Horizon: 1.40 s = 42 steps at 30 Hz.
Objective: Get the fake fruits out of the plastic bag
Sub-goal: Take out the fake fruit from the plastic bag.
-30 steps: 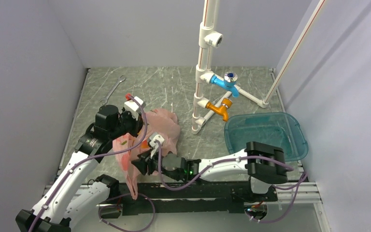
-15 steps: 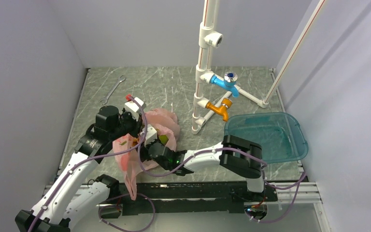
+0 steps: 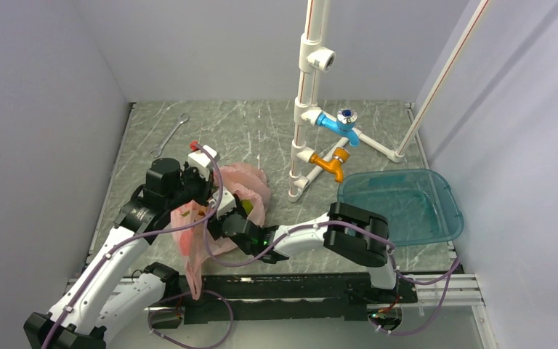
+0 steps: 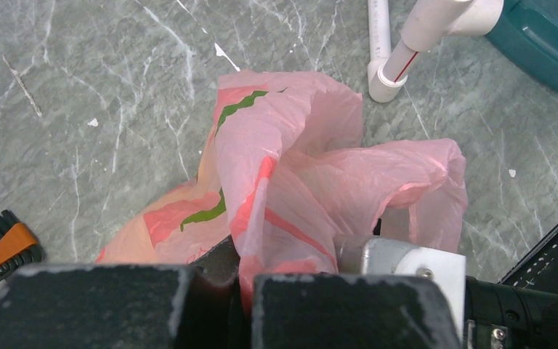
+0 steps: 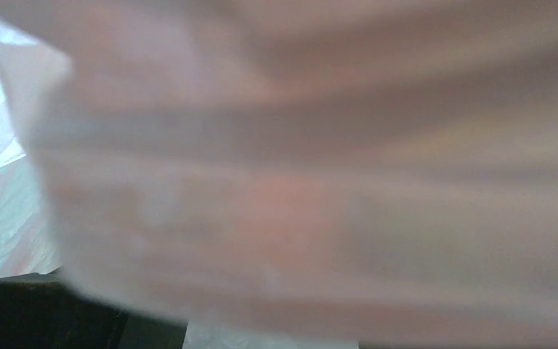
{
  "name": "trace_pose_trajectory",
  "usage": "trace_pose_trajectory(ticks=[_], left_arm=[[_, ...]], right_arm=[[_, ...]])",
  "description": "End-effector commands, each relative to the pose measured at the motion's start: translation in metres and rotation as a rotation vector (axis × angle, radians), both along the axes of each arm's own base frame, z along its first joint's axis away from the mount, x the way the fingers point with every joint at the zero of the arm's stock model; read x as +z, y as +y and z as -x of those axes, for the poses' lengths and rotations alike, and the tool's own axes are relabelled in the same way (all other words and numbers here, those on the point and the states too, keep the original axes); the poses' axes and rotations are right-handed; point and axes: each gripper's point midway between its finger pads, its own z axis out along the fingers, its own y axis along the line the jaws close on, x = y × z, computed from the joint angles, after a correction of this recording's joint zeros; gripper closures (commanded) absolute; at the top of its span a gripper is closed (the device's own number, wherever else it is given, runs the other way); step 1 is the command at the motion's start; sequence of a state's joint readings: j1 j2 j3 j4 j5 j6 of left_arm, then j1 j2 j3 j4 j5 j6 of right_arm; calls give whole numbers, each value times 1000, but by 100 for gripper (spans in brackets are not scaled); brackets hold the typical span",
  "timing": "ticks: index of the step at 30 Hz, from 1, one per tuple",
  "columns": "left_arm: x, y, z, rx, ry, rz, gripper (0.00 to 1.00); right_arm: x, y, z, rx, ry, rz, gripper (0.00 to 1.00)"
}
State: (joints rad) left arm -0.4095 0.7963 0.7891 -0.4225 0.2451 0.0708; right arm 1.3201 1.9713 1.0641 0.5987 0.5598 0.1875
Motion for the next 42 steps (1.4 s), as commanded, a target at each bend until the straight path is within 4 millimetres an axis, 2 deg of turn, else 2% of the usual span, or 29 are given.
trace_pose_trajectory(ticks=[1,4,13,16,19,22,25,32,36,42], left_arm=[[13,-2,-8,1,-56,8,100],[13,-1,-8,8,-60,6,100],[10,-1,-10,14,-48,-2,100],[9,-1,-11,15,-43,-5,100],[9,0,-11,18,-45,-5,100],[9,1,-11,22,-48,-6,100],[8,1,-11,25,-46,-8,100],[8,2,-11,27,-44,-8,100],[8,2,-12,29,-41,-11,100],[7,2,-12,32,-39,-13,100]], right_arm=[[45,0,-11,-26,-76,-95,30],[33,2,-22,-43,-71,-52,32],[30,6,-23,37,-40,-97,32],[21,12,-27,51,-14,-64,33],[19,21,-21,127,15,-73,29],[1,22,-22,109,55,-22,29],[-12,21,-9,121,39,12,27],[-40,14,2,122,98,31,25],[-59,7,8,114,134,50,18],[-68,-6,15,105,178,12,15]])
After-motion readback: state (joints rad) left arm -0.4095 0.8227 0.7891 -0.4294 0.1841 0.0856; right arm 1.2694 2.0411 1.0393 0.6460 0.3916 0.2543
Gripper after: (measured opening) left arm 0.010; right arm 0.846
